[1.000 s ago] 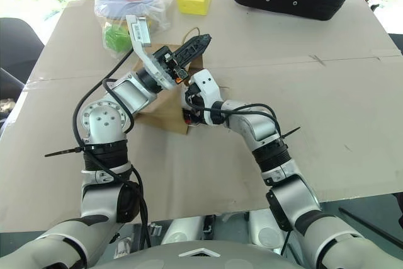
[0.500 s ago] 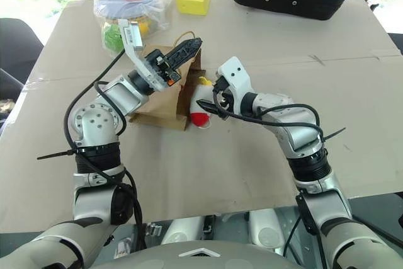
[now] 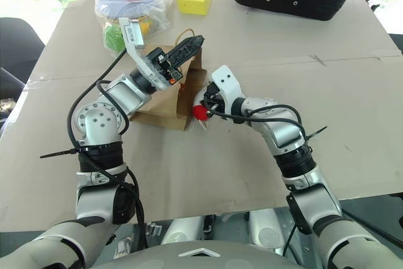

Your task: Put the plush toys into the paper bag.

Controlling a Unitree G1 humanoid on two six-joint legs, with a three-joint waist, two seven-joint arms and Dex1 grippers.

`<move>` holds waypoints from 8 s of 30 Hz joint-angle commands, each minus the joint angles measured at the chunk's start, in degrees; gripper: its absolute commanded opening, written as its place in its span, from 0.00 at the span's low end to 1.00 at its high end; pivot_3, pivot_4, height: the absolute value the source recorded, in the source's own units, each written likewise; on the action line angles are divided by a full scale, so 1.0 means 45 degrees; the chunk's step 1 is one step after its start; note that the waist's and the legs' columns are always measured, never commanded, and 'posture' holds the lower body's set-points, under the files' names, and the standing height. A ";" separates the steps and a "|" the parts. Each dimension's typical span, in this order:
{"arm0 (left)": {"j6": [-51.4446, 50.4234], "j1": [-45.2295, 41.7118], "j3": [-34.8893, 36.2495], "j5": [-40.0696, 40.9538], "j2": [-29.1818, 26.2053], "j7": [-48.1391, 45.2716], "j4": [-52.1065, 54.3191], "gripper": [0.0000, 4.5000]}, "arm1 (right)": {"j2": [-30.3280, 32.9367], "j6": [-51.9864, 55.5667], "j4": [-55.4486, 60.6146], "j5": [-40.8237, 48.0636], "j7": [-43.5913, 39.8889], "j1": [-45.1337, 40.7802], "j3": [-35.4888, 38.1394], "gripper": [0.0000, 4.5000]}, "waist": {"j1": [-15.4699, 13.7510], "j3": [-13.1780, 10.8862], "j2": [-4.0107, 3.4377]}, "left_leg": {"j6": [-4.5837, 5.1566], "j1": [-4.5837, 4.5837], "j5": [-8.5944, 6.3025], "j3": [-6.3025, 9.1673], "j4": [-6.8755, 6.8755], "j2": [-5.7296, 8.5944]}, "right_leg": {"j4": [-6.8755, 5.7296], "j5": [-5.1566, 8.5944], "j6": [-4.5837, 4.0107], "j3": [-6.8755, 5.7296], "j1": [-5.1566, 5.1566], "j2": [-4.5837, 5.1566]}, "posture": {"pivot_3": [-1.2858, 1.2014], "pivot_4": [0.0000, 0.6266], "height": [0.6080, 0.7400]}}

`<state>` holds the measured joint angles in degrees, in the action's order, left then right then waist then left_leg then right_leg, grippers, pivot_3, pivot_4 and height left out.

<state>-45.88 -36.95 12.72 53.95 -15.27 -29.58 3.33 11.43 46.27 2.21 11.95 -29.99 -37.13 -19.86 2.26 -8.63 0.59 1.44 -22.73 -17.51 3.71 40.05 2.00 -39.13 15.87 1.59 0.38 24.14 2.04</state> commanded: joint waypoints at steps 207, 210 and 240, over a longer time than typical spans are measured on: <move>0.4820 -0.8035 -0.2778 -0.5824 -0.4686 -1.0435 -1.2030 0.00 | 0.3184 0.3819 0.7593 1.5933 0.6885 -0.2134 0.8864 0.02 | -0.0145 0.0029 0.0062 | 0.0001 -0.0010 0.0000 0.0254 -0.0050 0.0253 | -0.0148 0.0002 0.0001 0.0072 0.0142 0.0068 | 0.52 0.24 1.00; 0.7051 -0.9300 -0.3357 -0.7290 -0.3702 -1.0925 -1.4292 0.00 | 0.3912 0.3490 0.7697 1.6390 0.7648 -0.1578 0.8360 0.02 | -0.0083 0.0027 0.0067 | 0.0006 -0.0021 0.0002 0.0247 -0.0044 0.0268 | -0.0146 0.0002 0.0002 0.0069 0.0143 0.0086 | 0.52 0.24 1.00; 0.1339 -0.3810 -0.1401 -0.4909 -0.5062 -1.2727 -0.6006 0.99 | 1.1902 0.1776 0.9881 1.7144 0.4027 0.6329 1.0887 0.66 | -0.0390 0.0025 0.0091 | 0.0024 -0.0218 -0.0004 0.0236 0.0104 0.0201 | -0.0160 -0.0014 0.0043 0.0058 0.0255 0.0054 | 0.52 0.24 1.00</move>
<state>-38.34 -53.74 4.80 29.72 -37.10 -87.02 -26.89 64.78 55.54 45.56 93.90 -9.65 -9.16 30.99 0.50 -8.52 1.00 1.56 -23.71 -17.53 4.77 40.54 2.91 -39.85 15.80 1.79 0.65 25.27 2.28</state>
